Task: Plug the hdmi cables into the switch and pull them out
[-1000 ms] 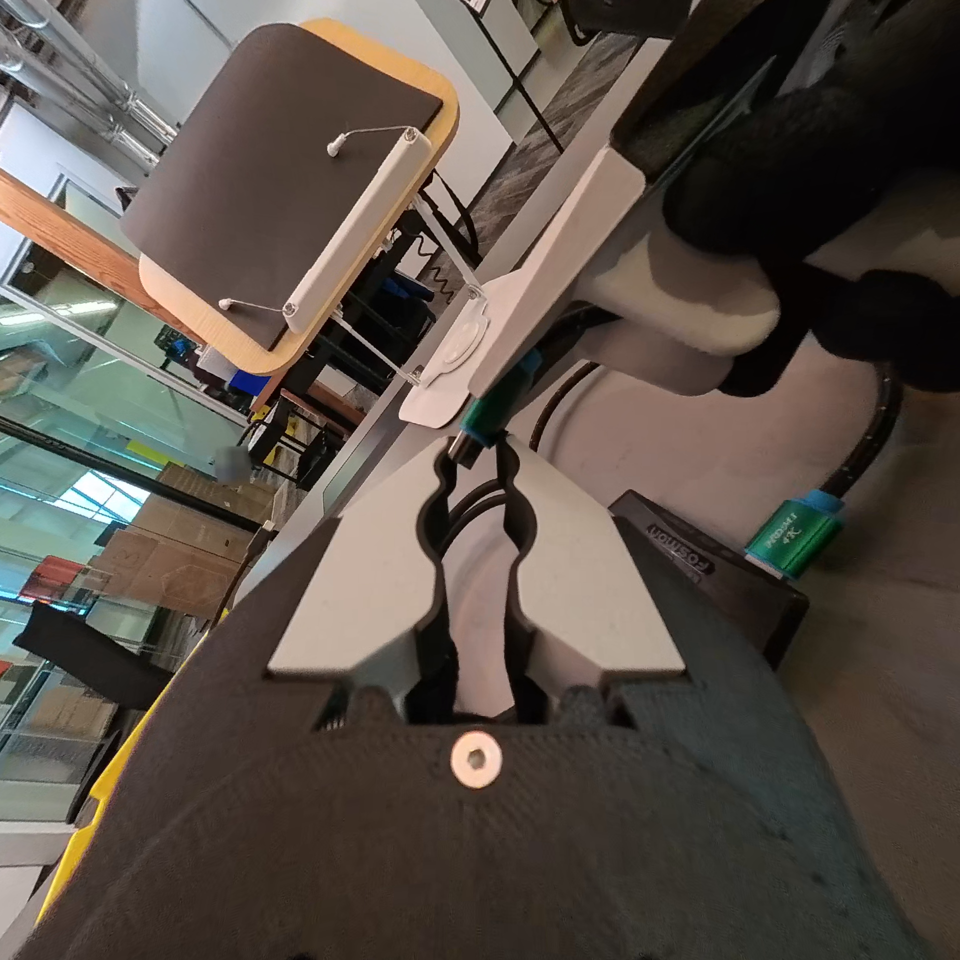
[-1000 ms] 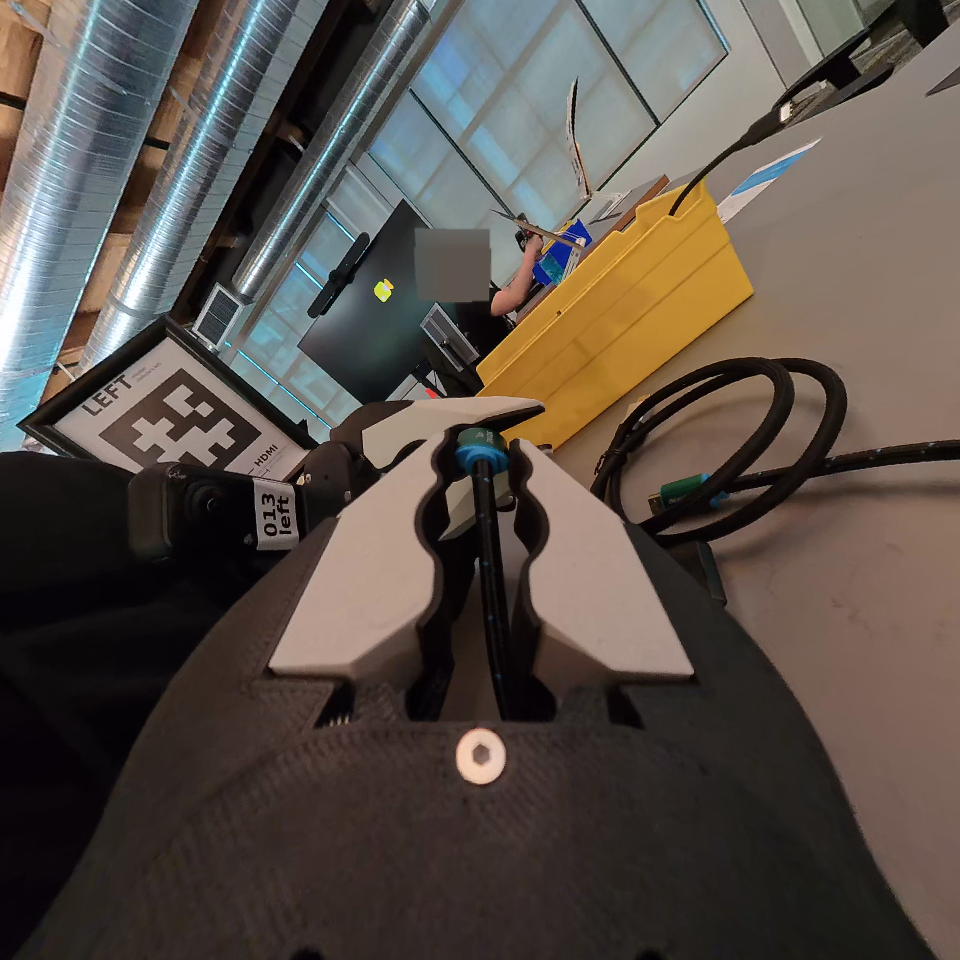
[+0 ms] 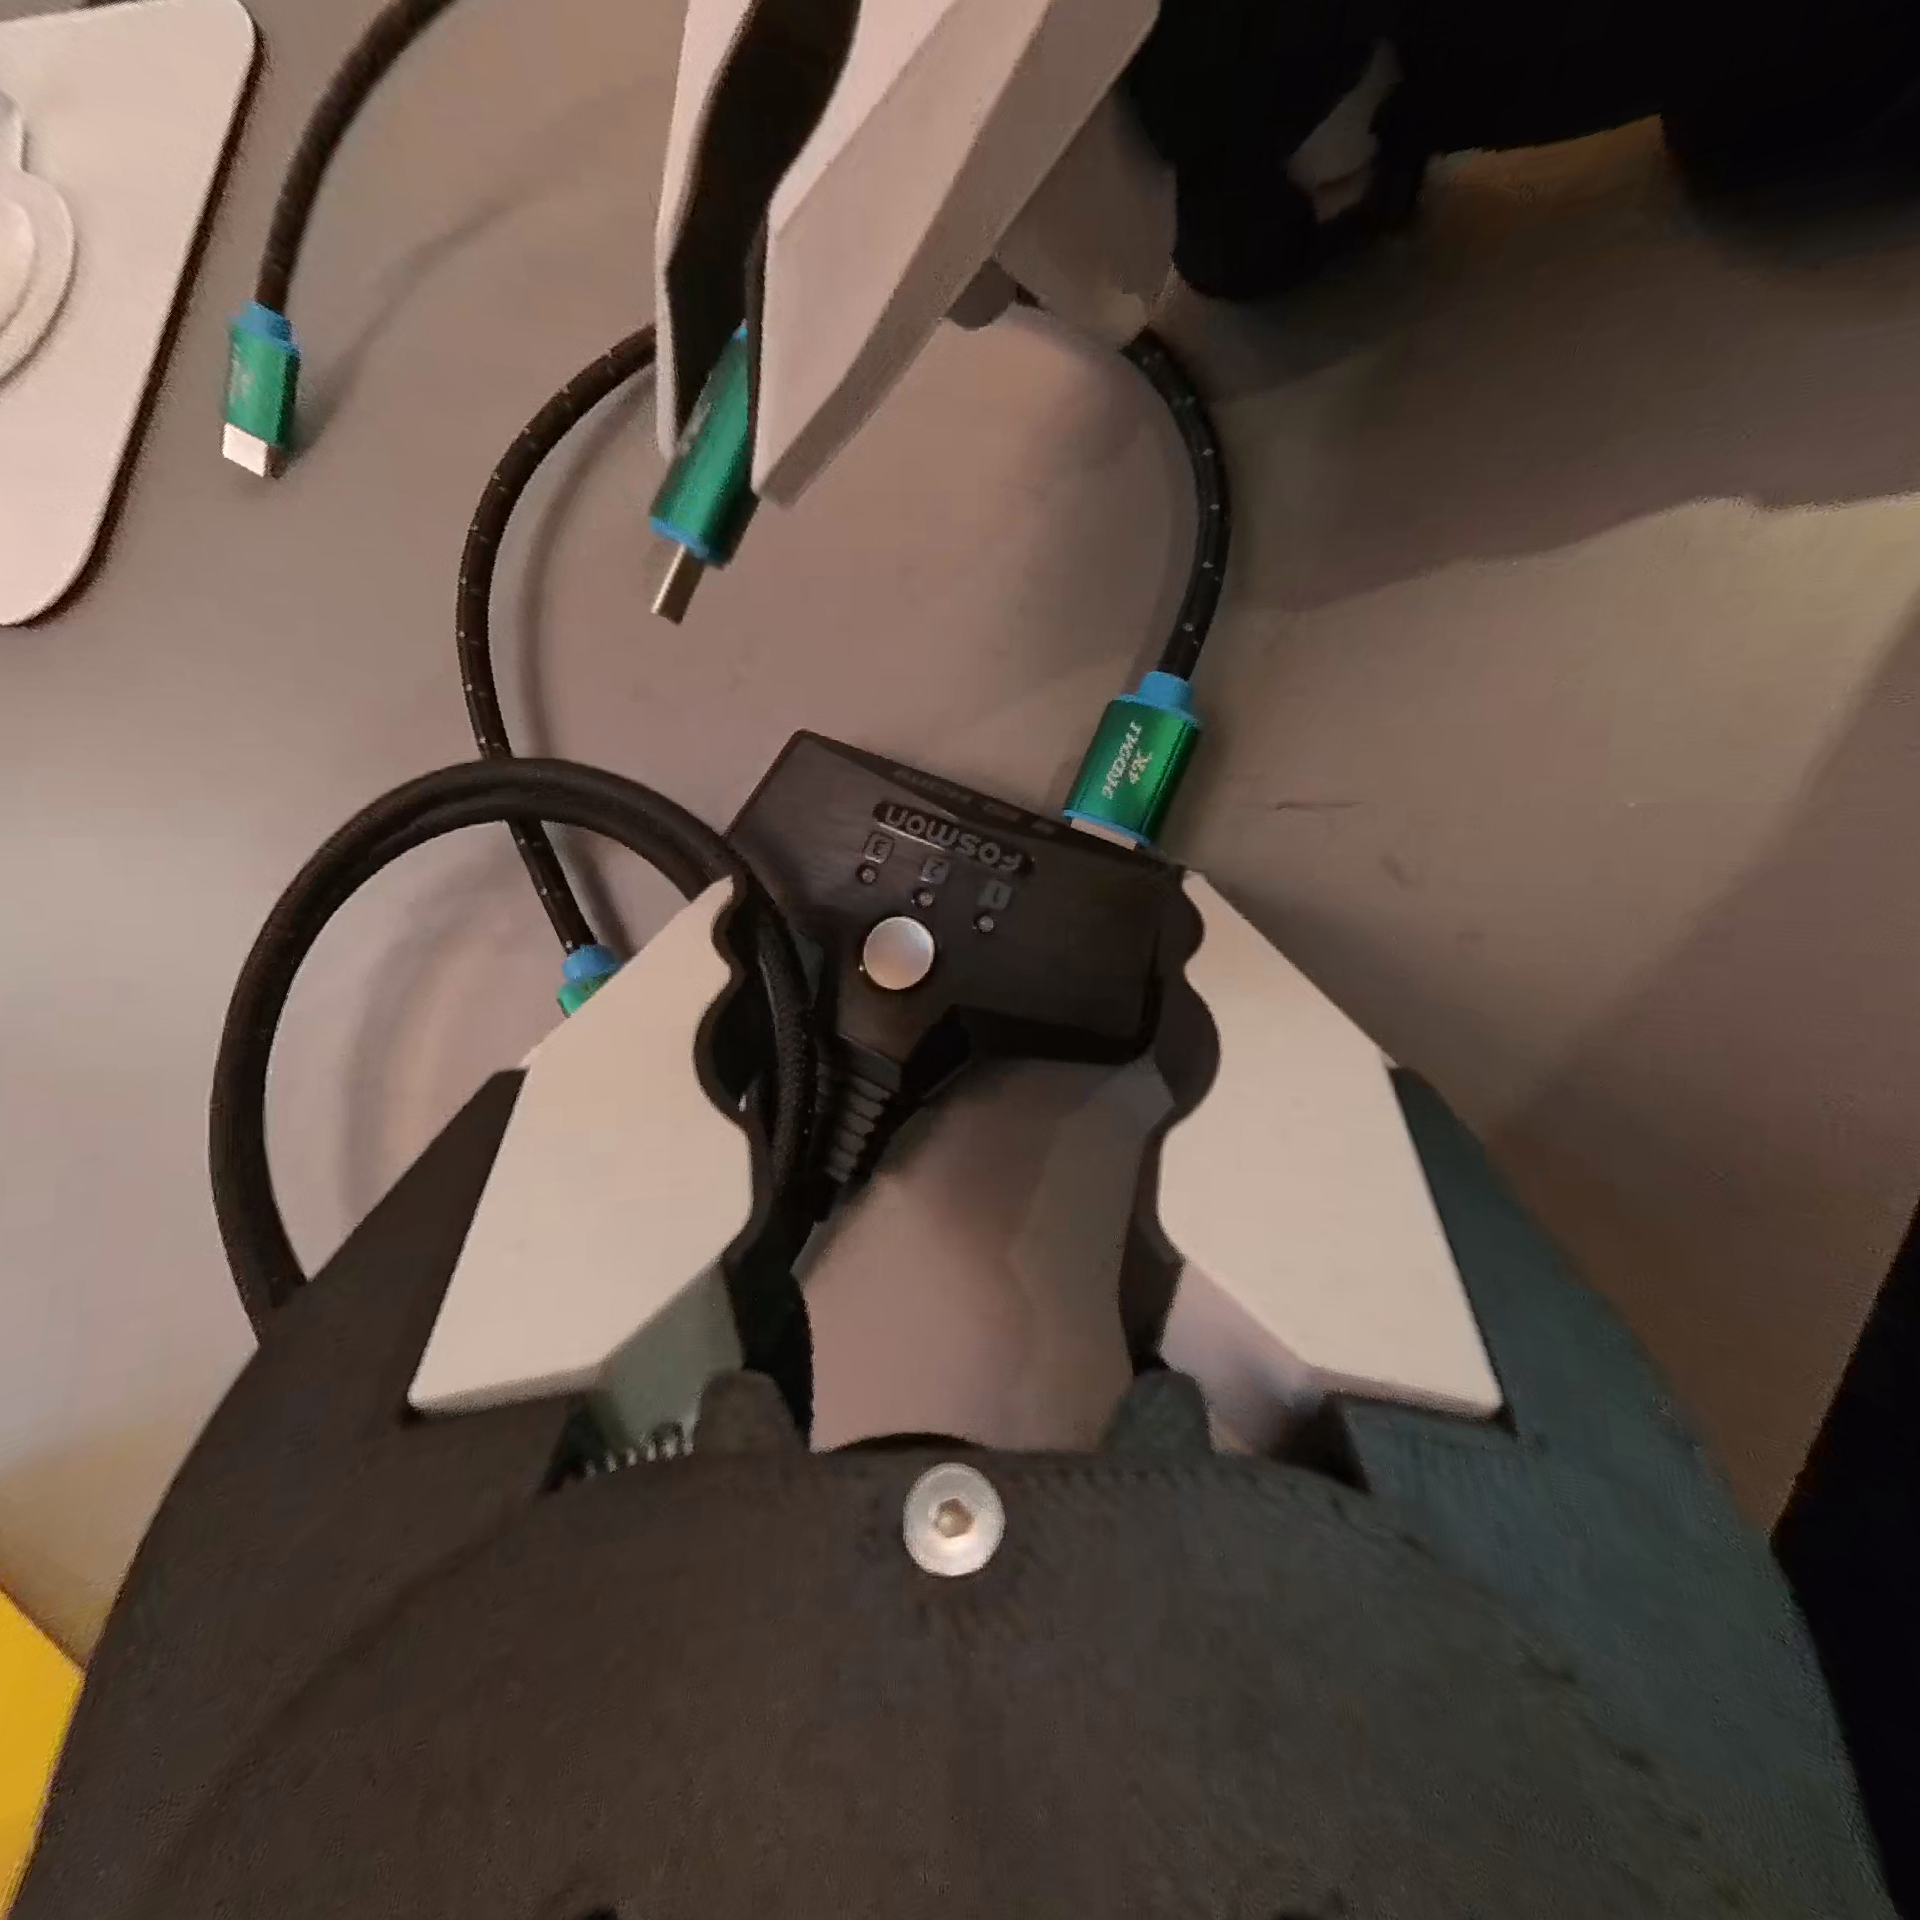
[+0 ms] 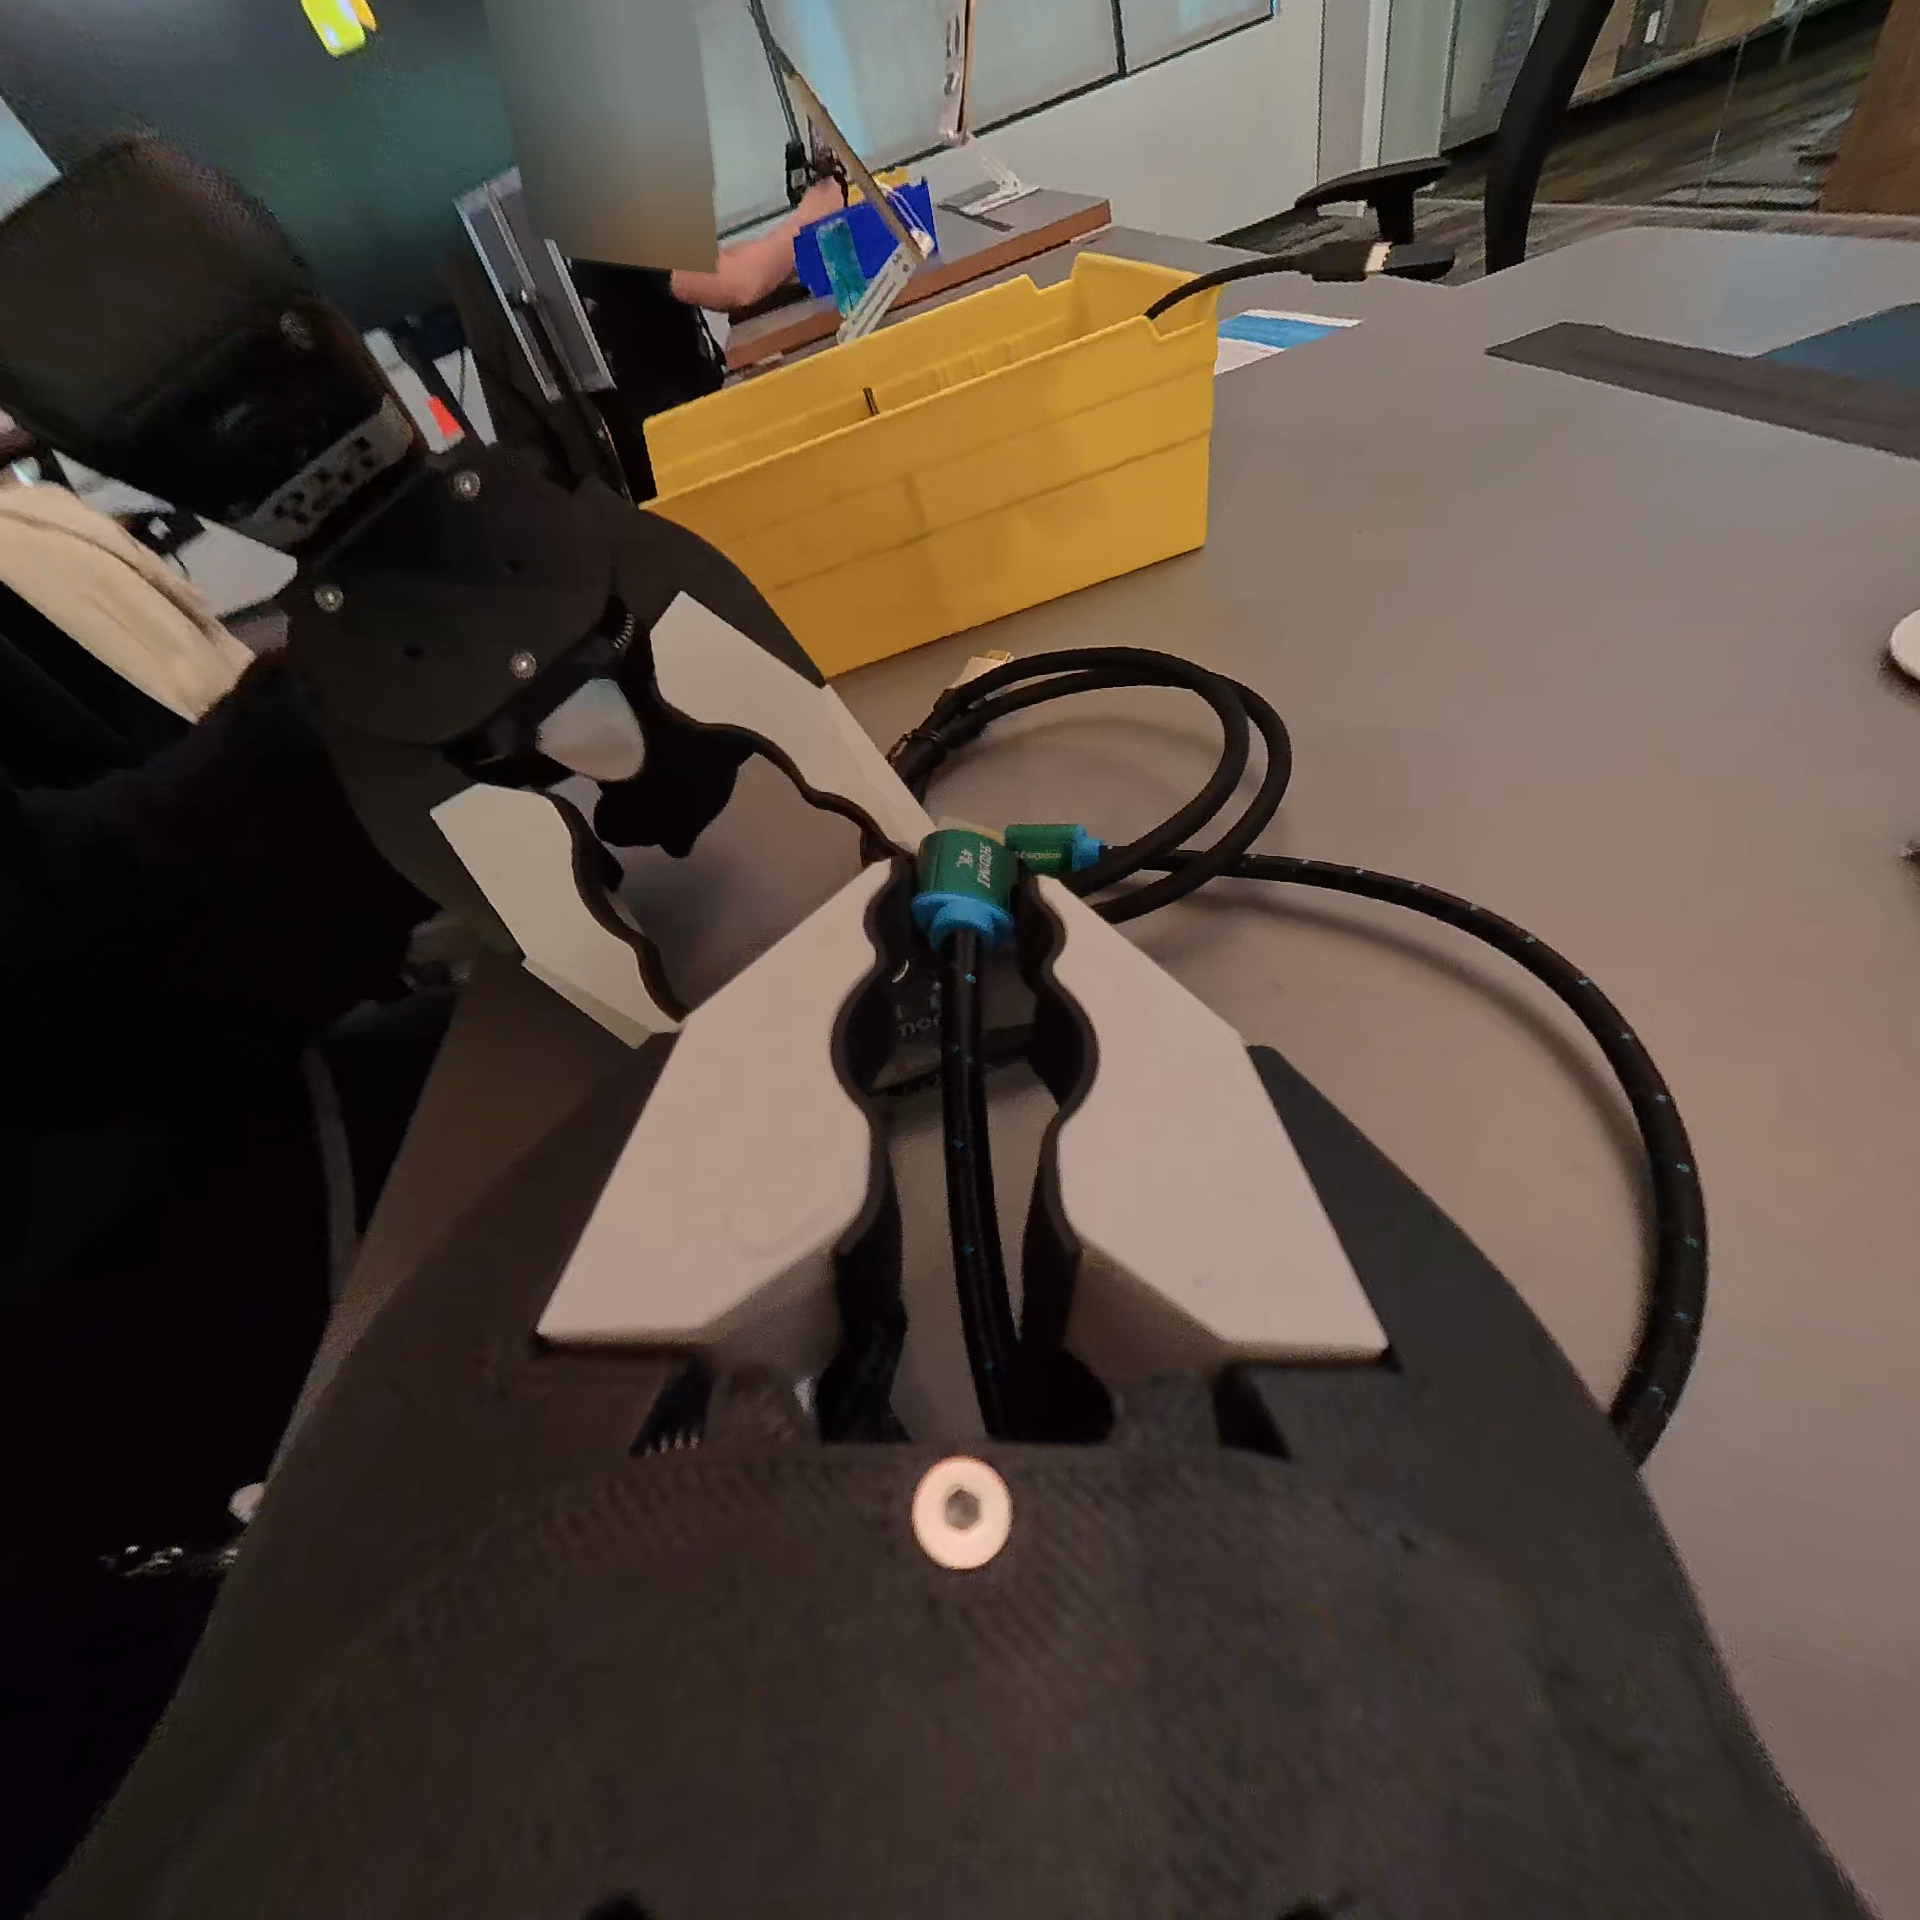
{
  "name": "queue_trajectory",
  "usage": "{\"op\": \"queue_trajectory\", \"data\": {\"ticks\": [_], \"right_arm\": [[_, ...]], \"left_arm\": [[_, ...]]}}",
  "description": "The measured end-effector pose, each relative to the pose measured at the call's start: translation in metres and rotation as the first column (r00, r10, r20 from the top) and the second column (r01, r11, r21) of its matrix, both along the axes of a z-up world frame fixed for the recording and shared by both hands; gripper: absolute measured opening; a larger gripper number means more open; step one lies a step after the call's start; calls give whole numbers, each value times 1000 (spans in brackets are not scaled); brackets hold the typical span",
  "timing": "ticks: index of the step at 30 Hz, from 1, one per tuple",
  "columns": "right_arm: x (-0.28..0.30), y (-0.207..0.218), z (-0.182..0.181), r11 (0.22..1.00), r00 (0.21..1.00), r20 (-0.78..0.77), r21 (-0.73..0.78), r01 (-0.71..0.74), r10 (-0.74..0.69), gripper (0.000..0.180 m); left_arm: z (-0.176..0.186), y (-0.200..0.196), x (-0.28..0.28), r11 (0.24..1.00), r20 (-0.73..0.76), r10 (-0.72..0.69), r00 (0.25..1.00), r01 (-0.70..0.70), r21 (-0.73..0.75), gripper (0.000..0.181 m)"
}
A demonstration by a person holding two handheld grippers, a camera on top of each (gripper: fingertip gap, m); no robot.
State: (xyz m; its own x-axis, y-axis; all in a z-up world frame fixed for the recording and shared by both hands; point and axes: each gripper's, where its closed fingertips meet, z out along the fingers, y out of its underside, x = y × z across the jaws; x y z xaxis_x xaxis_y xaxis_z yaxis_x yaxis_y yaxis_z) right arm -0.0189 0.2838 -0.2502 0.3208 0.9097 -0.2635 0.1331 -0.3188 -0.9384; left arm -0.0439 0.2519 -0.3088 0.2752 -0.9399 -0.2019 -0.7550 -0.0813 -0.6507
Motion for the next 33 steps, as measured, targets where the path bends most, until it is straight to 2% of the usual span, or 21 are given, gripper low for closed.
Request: {"op": "queue_trajectory", "data": {"ticks": [5,11,21,24,29,33], "right_arm": [[-1,-1,0,995,998,66,98,0,-6,17],[0,-2,0,989,995,101,148,-3,-13,17],[5,2,-6,989,992,125,146,12,-31,17],[6,3,-6,990,992,123,143,14,-32,17],[7,4,-7,990,992,122,137,18,-35,17],[8,4,-7,991,993,114,134,20,-36,17]], "left_arm": [[-11,-4,-4,998,-53,11,999,-14,-57,92],[-13,1,-5,997,-55,28,998,-32,-65,89],[-21,8,-9,994,-53,60,997,-64,-91,106],[-21,8,-10,994,-74,52,996,-59,-88,104],[-18,4,-11,997,-120,39,992,-46,-58,83],[-19,3,-13,996,-130,48,990,-58,-74,83]]}}
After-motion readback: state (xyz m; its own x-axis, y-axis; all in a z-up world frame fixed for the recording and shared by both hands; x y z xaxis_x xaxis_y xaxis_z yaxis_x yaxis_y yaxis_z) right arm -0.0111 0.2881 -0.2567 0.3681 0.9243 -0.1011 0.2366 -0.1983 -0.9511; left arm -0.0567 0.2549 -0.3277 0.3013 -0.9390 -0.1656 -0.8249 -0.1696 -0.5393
